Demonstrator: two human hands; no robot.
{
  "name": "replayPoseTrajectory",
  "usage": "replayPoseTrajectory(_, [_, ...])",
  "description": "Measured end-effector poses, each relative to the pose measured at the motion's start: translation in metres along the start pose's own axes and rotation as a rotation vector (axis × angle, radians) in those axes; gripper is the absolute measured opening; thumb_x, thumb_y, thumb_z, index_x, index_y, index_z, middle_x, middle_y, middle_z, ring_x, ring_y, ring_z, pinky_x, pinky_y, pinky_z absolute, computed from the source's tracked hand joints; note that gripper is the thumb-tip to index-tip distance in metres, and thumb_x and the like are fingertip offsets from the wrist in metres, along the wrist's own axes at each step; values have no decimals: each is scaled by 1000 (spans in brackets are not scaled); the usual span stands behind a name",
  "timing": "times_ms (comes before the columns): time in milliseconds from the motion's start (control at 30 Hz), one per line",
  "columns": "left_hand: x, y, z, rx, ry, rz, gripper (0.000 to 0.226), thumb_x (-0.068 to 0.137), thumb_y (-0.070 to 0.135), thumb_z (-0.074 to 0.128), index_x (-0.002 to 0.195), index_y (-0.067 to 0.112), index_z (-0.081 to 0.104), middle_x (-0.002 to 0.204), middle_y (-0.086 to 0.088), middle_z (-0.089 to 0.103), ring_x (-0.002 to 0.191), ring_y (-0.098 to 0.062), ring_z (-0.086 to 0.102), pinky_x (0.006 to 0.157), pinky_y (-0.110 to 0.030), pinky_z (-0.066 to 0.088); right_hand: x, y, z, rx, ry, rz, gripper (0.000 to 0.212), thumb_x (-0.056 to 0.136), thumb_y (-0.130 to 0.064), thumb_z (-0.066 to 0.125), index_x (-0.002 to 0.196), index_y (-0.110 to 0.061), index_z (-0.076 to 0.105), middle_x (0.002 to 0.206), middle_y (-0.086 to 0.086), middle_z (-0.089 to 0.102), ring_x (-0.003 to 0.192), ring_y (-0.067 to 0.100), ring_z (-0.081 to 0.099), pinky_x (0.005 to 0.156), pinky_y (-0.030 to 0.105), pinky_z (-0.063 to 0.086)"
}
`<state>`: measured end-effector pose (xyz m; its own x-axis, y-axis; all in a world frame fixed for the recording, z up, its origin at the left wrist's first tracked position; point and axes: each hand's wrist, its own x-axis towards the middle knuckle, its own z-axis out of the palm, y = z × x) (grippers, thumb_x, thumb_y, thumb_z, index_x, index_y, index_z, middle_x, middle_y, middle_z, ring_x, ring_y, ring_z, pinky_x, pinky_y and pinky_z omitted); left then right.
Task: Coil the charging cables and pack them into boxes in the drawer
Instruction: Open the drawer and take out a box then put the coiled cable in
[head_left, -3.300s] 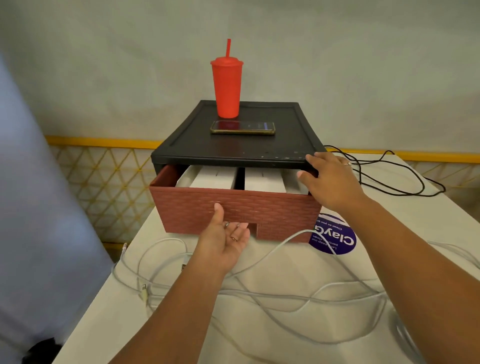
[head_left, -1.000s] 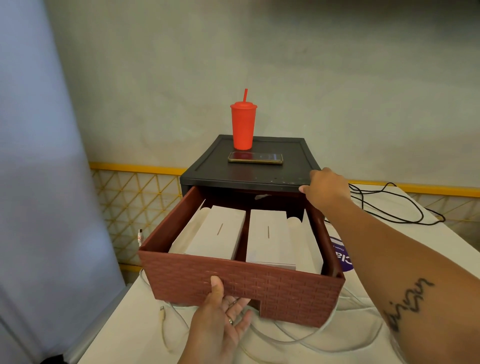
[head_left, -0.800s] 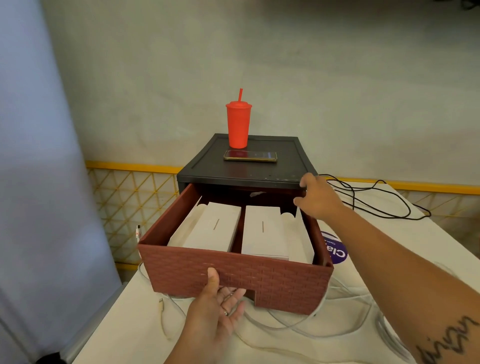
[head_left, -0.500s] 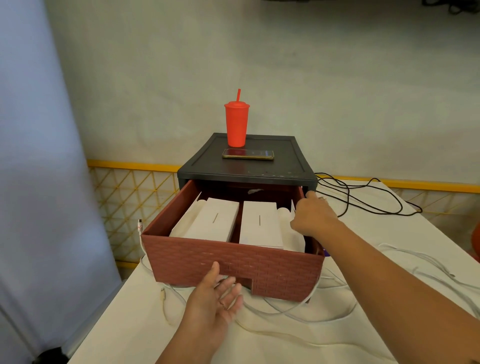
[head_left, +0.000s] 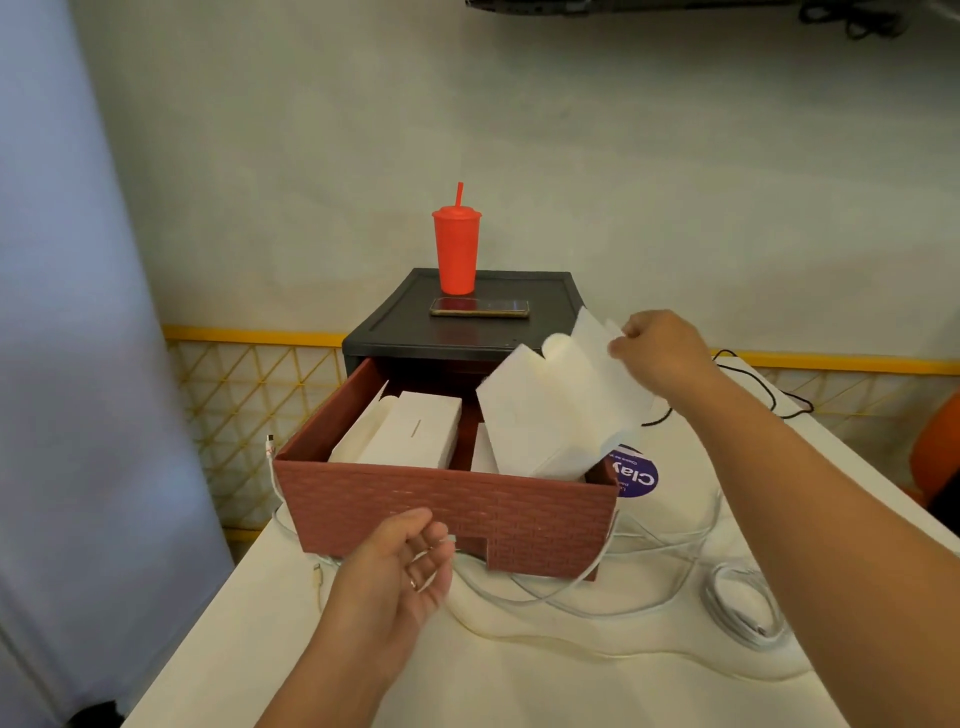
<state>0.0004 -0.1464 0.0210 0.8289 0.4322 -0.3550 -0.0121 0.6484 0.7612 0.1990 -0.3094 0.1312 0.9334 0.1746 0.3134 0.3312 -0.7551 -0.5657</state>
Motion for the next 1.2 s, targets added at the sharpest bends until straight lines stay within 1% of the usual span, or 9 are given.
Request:
replayPoseTrajectory(167, [-7, 16, 15, 257, -37, 301, 10, 88, 9, 56, 86, 19, 58, 85, 0, 61, 78, -11, 58, 72, -26, 46, -21, -4, -33, 67, 205, -217, 9, 92, -21, 53, 83, -18, 52, 70, 1, 50, 68, 20, 45, 51, 19, 29])
replayPoseTrajectory(333, [-4, 43, 28, 596, -34, 700, 33, 77, 32, 70, 102, 42, 51, 119, 19, 51, 116, -6, 49, 96, -30, 40, -56, -13, -56, 177, 383, -571, 12, 90, -23, 56, 89, -13, 62, 65, -2, 51, 62, 17, 46, 60, 26, 37])
replayPoseTrajectory(433, [-3, 48, 31, 619, -177, 682, 67, 54, 49, 78, 114, 40, 48, 127, 12, 54, 117, -10, 53, 93, -33, 45, -75, -16, -58, 154, 364, -673, 17, 87, -25, 57, 87, -10, 65, 65, -2, 54, 59, 12, 46, 58, 25, 37])
replayPoseTrajectory(533, [-7, 34, 26, 620, -342, 551, 65, 59, 37, 83, 117, 32, 54, 112, 7, 67, 101, -11, 64, 74, -25, 52, -92, -11, -51, 156, 284, -715, 15, 84, -23, 61, 84, -10, 68, 66, -2, 59, 65, 13, 50, 57, 21, 38])
replayPoseTrajectory(667, [-8, 4, 5, 549, -403, 374, 48, 62, 31, 76, 107, 34, 58, 101, 10, 72, 96, -14, 67, 76, -29, 52, -109, 10, -27, 232, 234, -599, 8, 79, -24, 68, 77, -16, 68, 66, -8, 60, 67, 8, 53, 58, 15, 39])
replayPoseTrajectory(800, [-3, -23, -22, 494, -313, 284, 55, 60, 28, 72, 113, 31, 57, 109, 3, 69, 98, -17, 66, 77, -31, 51, -132, 42, 1, 482, 221, -278, 17, 82, -22, 67, 75, -34, 57, 74, -18, 60, 70, -10, 54, 62, 4, 41])
replayPoseTrajectory(933, [0, -49, -49, 475, -263, 218, 52, 56, 28, 71, 106, 31, 57, 99, 9, 72, 85, -10, 69, 69, -26, 52, -158, 82, 35, 587, 126, -82, 13, 86, -24, 64, 76, -31, 61, 71, -16, 64, 67, -3, 54, 64, 15, 44])
replayPoseTrajectory(1067, [5, -60, -61, 553, -217, 210, 68, 42, 43, 80, 103, 33, 52, 103, 8, 67, 90, -11, 65, 80, -32, 50, -183, 102, 67, 622, -47, -24, 11, 88, -27, 61, 79, -33, 63, 79, -18, 67, 73, -2, 58, 68, 12, 46])
replayPoseTrajectory(1200, [10, -65, -62, 612, -164, 335, 53, 81, 5, 68, 115, 29, 35, 99, 9, 61, 78, 6, 64, 64, -16, 50, -179, 116, 71, 479, -25, 36, 16, 88, -15, 60, 77, -27, 62, 80, -12, 65, 76, 0, 57, 66, 3, 39])
